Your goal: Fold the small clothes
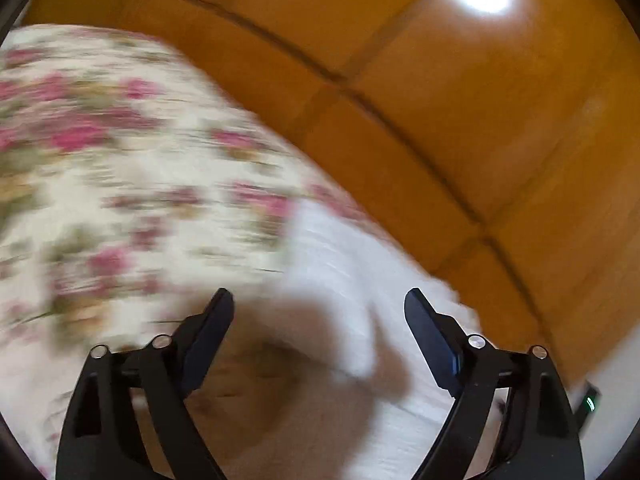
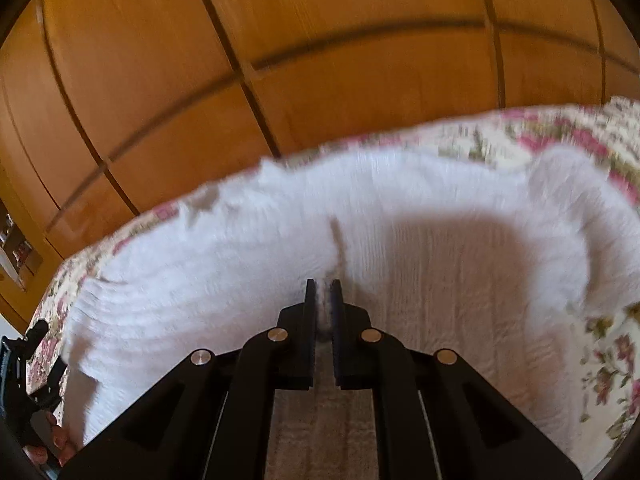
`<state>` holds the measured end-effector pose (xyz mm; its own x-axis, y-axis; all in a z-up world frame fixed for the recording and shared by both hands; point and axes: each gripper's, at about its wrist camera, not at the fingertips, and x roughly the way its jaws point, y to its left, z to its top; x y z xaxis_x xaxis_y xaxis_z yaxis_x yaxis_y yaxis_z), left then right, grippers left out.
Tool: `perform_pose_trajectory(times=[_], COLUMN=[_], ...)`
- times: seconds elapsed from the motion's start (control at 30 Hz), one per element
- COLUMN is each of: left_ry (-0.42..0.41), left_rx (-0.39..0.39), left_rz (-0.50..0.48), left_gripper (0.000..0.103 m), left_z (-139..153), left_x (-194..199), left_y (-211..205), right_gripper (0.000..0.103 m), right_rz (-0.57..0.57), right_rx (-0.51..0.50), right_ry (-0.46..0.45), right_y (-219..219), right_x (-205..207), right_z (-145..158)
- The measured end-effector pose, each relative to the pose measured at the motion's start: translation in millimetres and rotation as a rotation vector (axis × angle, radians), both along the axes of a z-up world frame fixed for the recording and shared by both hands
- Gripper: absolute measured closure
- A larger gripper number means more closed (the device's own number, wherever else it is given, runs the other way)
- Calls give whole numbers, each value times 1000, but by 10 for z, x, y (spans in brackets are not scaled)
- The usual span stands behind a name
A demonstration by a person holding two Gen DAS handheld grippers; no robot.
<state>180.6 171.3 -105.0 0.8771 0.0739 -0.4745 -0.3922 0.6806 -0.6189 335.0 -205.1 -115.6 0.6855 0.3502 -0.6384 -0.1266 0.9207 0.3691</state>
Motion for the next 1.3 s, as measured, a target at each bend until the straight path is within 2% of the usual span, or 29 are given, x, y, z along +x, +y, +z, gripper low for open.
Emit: perform_pose_trajectory(times=[0.07, 0.1, 0.17, 0.23, 0.3, 0.37, 0.43, 0.47, 0.5, 0.57, 0.6, 0.63, 0.7, 0.8, 0.9, 1.03, 1.17, 1.3], left_ry=[34, 40, 22, 4, 30, 108, 297, 382, 388, 398, 400, 369, 309, 241, 239, 241, 234, 230], left_rx=[-89, -87, -38, 51, 129, 189, 220, 202, 222, 255, 258, 243, 193, 141, 164, 181, 160, 157], left_rz=[-37, -58, -74, -115, -140, -136, -133, -153, -160, -169, -172, -169, -168, -167, -203, -237, -233, -234], left_gripper=[16, 16, 15, 12, 10, 10, 10, 10, 7, 5, 4, 4, 4, 4, 4, 4, 4, 4], left_z=[-103, -99, -14, 130, 217, 227, 23, -119, -120, -105, -112, -99, -98, -76, -33, -20, -50, -60], left_x=[-31, -46, -109, -89, 22, 188, 450, 567, 601, 628, 629, 575, 491, 387, 354, 312, 296, 292], left_y=[94, 80, -17, -171, -325, -451, -494, -471, -490, -540, -546, -521, -435, -351, -433, -506, -452, -453], right_gripper=[97, 97, 93, 89, 82, 76, 69, 67, 66, 65, 61, 58, 46, 45, 47, 48, 46, 50], right_rz=[-4, -6, -6, -14, -28, -35, -56, -74, -87, -99, -102, -108, -135, -153, -178, -225, -326, -455], right_rx=[14, 18, 25, 23, 14, 6, -21, -30, -32, -22, -14, -8, 18, 96, 180, 273, 338, 449], right_ry=[33, 37, 41, 39, 36, 32, 32, 31, 33, 33, 21, 9, -22, -35, -5, -11, -27, 10], right_y=[-25, -39, -56, -72, -72, -74, -80, -94, -106, -139, -153, -167, -251, -424, -618, -975, -1391, -1890], right_x=[45, 45, 43, 24, 4, -28, -64, -77, -75, -84, -107, -130, -229, -396, -516, -747, -967, -1064], right_z=[-61, -69, -81, -78, -71, -62, -53, -53, -60, -68, -60, -47, -3, 13, -29, -28, -28, -188])
